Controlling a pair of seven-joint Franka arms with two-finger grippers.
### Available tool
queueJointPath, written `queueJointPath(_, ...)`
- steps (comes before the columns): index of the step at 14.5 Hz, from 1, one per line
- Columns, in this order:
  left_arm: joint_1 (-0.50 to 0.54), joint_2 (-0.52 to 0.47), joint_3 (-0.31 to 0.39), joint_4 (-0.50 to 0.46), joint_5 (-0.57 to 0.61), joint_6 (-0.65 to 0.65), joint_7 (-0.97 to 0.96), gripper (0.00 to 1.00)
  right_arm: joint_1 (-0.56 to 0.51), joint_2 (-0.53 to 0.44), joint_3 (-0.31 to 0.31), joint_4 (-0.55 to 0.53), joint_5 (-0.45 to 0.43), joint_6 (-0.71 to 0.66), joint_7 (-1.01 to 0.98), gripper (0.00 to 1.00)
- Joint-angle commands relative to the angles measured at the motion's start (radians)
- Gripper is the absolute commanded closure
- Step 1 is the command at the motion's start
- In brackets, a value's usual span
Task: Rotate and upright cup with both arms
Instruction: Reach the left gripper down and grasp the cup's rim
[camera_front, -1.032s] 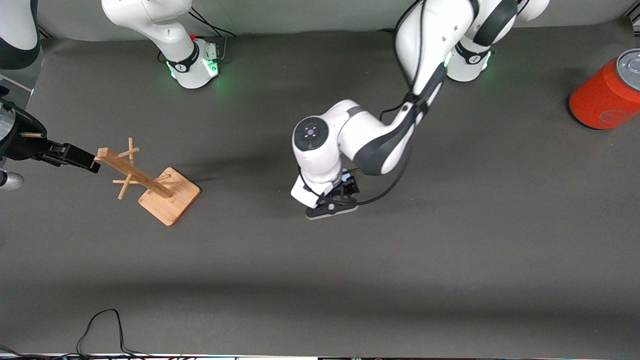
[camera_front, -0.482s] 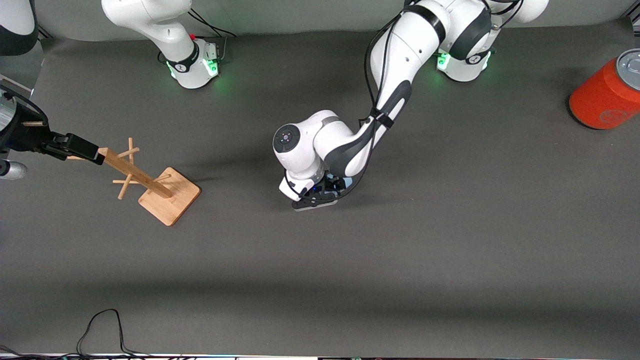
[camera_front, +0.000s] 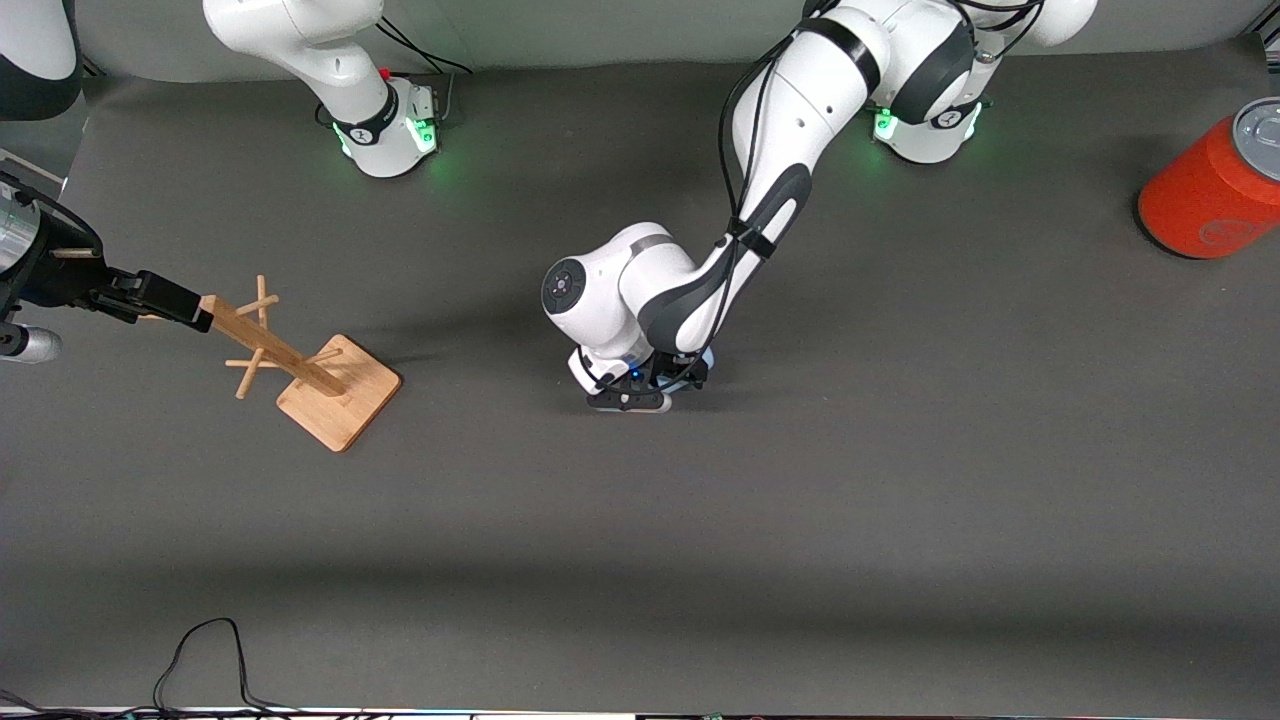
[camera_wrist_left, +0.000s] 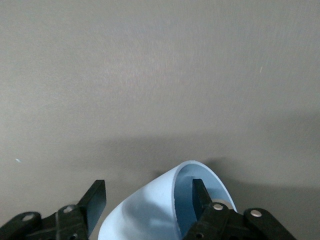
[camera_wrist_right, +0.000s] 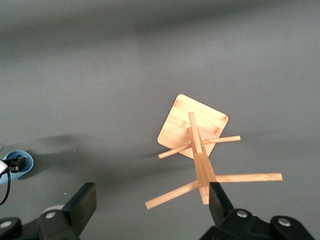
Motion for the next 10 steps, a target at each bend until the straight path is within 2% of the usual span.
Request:
queueJointPath(1, -0.012, 0.006, -0.009, 0.036, 0.015, -0.076, 0.111, 0.75, 0.006, -0.011, -0.005, -0.02, 0.022, 0.033, -0.027, 0.0)
queueJointPath(2, -0.012, 0.006, -0.01, 0.041, 0.015, -0.091, 0.143, 1.0, 0.006, -0.01, -0.004, -0.021, 0.022, 0.041, -0.027, 0.0)
queueJointPath(7, -0.006, -0.009, -0.007, 0.046, 0.017, -0.131, 0.271, 1.0, 0.005, -0.008, -0.004, -0.043, 0.022, 0.052, -0.027, 0.0)
queueJointPath(10, 0.0, -0.038, -0.004, 0.046, 0.012, -0.142, 0.269, 1.0, 0.005, -0.008, -0.005, -0.049, 0.022, 0.055, -0.027, 0.0)
